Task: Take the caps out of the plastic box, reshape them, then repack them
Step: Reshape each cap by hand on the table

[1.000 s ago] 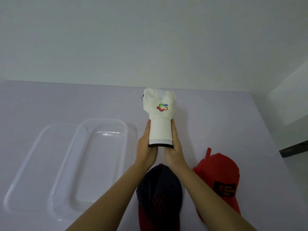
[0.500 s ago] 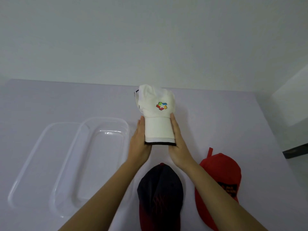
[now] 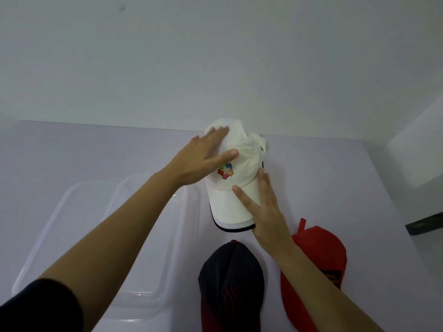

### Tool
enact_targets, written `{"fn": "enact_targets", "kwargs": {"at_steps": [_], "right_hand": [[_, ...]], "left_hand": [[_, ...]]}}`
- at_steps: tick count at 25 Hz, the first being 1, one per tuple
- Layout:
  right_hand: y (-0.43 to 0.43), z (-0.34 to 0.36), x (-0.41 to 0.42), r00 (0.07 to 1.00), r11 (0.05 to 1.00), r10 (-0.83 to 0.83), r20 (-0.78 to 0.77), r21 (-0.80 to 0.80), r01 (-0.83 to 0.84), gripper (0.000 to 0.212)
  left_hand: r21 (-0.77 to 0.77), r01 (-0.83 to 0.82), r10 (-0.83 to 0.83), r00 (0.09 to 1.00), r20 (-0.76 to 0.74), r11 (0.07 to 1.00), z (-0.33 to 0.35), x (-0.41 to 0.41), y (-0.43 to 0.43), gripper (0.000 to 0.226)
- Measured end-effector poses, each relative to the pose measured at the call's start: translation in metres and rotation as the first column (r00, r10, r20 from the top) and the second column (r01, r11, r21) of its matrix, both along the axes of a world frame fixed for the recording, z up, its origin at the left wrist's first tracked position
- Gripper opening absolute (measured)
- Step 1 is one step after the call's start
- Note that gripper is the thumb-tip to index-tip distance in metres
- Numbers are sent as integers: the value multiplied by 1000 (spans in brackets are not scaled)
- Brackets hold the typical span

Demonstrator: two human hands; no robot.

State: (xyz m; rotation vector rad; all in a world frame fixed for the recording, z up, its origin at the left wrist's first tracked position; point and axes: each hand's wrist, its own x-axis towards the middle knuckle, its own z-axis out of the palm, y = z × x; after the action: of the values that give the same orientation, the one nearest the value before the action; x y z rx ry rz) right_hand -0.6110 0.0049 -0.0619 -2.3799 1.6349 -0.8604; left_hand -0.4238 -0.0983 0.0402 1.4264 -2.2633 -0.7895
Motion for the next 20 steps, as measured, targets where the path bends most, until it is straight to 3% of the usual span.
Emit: {"fn": "enact_targets", "kwargs": {"at_steps": [2,5,7,9,10,12,13,14,15,16,17,20], "right_hand": [[-2,0,3,1000,999,-30,-2,-28,30,108],[-3,0,5,1000,998,-26,-9,-49,26,114],[-2,-3,6,1000,999,-22,-12,-32,22,116],[-4,-3,6,978,990,-136,157,58,128,110],[-6,0,5,914,965,-252,319,155,212,101],[-13,8,2,665,883,-460,589,384,270,71],[-15,16,3,519,856,-497,696,491,161,59],[-17,24,4,335,828,-511,791,558,-54,55],[-18,30,5,130,781,-538,833,550,-295,63],[-17,37,7,-4,731,-575,818,512,-451,72],[-15,42,11,-59,695,-579,813,454,-558,77],[-7,41,22,-47,660,-504,863,350,-665,77]], "left_hand": [[52,68,-73,993,93,996,10,-6,-1,77],[27,122,-121,993,-16,992,16,-16,7,38],[-70,108,-114,989,-97,992,17,-20,12,41],[-117,90,-110,979,-173,989,18,-18,16,43],[-90,85,-104,968,-228,992,19,-16,17,43],[-9,79,-77,939,-334,997,24,-15,19,41],[14,83,-72,927,-368,996,26,-15,19,41],[29,93,-75,920,-384,995,26,-17,18,41],[19,100,-86,924,-372,995,27,-19,16,41],[-13,101,-100,937,-334,995,25,-21,15,41],[-86,89,-109,960,-258,992,22,-23,12,42],[-488,16,-23,1000,-9,872,7,-27,9,44]]}}
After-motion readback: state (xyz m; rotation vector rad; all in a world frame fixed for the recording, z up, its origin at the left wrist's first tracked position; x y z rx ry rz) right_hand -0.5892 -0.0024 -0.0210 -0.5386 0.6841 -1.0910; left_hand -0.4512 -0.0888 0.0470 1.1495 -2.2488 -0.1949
